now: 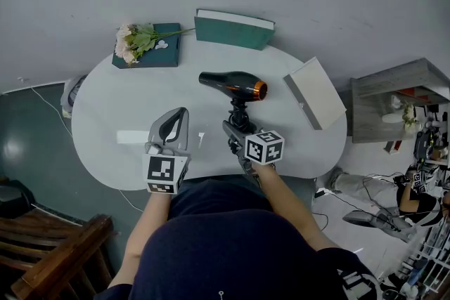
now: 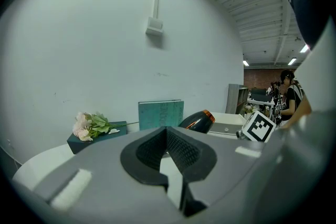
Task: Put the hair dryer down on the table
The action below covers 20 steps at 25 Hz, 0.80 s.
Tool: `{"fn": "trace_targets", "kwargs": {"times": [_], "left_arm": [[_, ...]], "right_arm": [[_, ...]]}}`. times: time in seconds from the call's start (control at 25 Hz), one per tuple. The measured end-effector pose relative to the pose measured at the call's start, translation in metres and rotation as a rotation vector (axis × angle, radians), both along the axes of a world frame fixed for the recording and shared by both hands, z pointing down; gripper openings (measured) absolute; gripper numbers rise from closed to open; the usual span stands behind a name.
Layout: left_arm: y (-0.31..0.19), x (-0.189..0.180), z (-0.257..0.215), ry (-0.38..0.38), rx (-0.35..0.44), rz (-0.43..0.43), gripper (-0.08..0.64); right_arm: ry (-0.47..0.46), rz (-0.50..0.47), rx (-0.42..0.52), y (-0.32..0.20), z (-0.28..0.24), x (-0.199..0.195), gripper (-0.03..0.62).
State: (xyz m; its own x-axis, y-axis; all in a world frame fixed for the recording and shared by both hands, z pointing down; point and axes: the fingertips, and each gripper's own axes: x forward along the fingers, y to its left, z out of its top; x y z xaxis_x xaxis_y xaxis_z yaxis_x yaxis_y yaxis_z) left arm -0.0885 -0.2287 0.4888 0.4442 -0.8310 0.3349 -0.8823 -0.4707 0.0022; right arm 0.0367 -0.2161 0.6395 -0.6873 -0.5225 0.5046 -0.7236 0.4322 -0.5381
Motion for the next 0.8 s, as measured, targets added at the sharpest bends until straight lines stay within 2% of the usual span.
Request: {"fn": "trace_targets", "kwargs": {"times": [0.28, 0.8], "left_arm": [[-0.001, 0.000, 0.002, 0.001, -0.007, 0.001, 0.011], [-0.007, 0.003, 0.006, -0.002, -0.023, 0.020, 0.011]], "right_arm": [[-0.032, 0.011, -0.072, -0.008, 0.008, 0.004, 0.215], [0.067, 0.087, -0.169, -0.019, 0.033, 0.013, 0.215]]}}
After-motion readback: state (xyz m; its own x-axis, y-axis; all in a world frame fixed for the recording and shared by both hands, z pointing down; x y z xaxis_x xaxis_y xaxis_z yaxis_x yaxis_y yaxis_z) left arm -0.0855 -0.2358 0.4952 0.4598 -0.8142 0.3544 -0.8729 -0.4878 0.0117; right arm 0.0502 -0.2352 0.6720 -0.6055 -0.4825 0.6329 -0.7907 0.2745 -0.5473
